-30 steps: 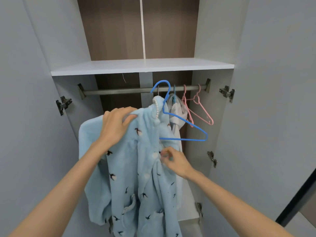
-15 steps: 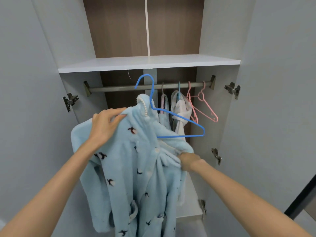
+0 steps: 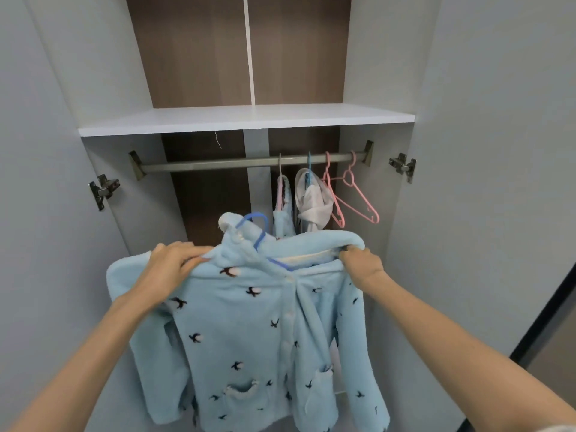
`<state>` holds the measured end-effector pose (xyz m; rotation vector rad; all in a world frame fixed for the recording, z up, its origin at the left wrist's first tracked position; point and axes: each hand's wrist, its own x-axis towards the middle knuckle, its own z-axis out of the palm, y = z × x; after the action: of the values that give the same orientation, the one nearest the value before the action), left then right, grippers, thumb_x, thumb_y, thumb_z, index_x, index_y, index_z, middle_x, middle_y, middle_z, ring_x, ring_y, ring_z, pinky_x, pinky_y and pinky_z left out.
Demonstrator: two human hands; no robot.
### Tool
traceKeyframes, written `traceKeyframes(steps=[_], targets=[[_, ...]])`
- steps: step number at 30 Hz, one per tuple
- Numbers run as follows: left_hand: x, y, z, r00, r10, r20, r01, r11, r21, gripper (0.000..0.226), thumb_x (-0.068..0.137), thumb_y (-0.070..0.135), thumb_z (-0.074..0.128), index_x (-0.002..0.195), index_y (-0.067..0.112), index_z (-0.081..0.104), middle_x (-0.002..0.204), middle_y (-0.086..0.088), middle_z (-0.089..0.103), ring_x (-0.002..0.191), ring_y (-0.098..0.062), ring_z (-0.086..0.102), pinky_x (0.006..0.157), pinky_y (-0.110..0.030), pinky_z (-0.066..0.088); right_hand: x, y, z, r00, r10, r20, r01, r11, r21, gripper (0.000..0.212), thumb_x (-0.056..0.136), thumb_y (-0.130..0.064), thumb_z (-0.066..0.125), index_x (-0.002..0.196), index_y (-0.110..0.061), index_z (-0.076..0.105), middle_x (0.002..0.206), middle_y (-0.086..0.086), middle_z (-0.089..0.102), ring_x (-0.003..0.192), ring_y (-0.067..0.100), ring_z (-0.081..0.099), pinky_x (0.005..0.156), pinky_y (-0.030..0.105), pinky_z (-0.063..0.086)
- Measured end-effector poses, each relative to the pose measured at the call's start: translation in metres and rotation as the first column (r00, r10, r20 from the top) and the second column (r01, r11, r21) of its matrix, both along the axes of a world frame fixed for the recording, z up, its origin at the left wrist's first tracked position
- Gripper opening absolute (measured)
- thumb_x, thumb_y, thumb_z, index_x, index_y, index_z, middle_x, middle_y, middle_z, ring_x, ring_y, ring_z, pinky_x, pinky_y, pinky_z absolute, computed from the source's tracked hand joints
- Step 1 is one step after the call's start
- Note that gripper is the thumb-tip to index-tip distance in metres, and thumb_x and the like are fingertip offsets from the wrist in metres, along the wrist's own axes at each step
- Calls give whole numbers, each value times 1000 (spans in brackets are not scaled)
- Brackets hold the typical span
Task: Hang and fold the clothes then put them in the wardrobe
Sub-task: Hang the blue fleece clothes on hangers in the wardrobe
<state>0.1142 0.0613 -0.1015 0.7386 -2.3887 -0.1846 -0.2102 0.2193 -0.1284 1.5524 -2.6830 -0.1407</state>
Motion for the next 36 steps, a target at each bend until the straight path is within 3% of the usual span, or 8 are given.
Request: traceKeyframes(steps=[5,11,20,24,27,30,33,36], targets=[[-18,9,-9,990,68,125,-74,996,49,34,94,51,35,102,45,67,76,9,61,78,-17,56,71,-33,33,14,-2,21,987,161,-10,-161,978,-135,30,90,0,44,119,-5,49,124,15,48,108,35,52,77,37,42],[-44,29,-18,955,293,-42,-282,945,165,37,93,47,37,104,34,70,95,-1,69,93,-30,61,88,-43,43,53,-4,38,925,349,-151,-379,883,-278,35,78,8,46,110,-6,55,114,7,54,100,33,54,62,33,35],[-45,31,-6,906,384,-178,-368,922,117,30,98,41,41,101,30,69,85,-3,63,75,-22,53,64,-32,36,31,0,41,990,112,-87,-134,934,-332,34,86,10,41,116,-1,52,125,11,48,108,33,48,70,34,41],[-50,29,5,969,221,-111,-195,959,207,22,94,48,46,108,54,62,104,17,66,97,-14,58,70,-30,38,32,-3,53,934,358,15,-278,750,-600,23,73,10,46,87,-1,60,93,6,56,85,30,54,65,28,32],[-58,34,7,987,142,-74,-122,966,229,18,92,51,48,101,62,59,97,32,61,94,-1,53,67,-21,37,49,-7,59,809,579,99,-312,566,-763,14,67,9,48,73,-3,54,75,1,51,71,23,49,60,33,37],[-63,36,5,963,199,-183,-155,962,227,21,92,47,50,107,53,63,102,26,63,93,-2,53,65,-17,35,54,-7,60,759,631,161,-280,539,-794,30,68,6,53,88,-15,46,79,-1,53,67,14,45,55,29,35],[-59,33,6,929,230,-292,-141,945,294,20,92,44,53,107,51,64,103,26,62,93,1,52,66,-15,36,43,-2,53,807,575,136,-249,540,-804,52,73,0,59,110,-27,35,94,3,58,70,20,54,57,33,43],[-54,31,11,930,200,-309,-94,940,327,18,91,42,55,98,57,63,96,33,59,94,1,55,67,-17,38,41,1,50,814,581,20,-221,342,-913,57,75,-4,66,115,-27,33,113,2,49,86,20,53,69,30,45]])
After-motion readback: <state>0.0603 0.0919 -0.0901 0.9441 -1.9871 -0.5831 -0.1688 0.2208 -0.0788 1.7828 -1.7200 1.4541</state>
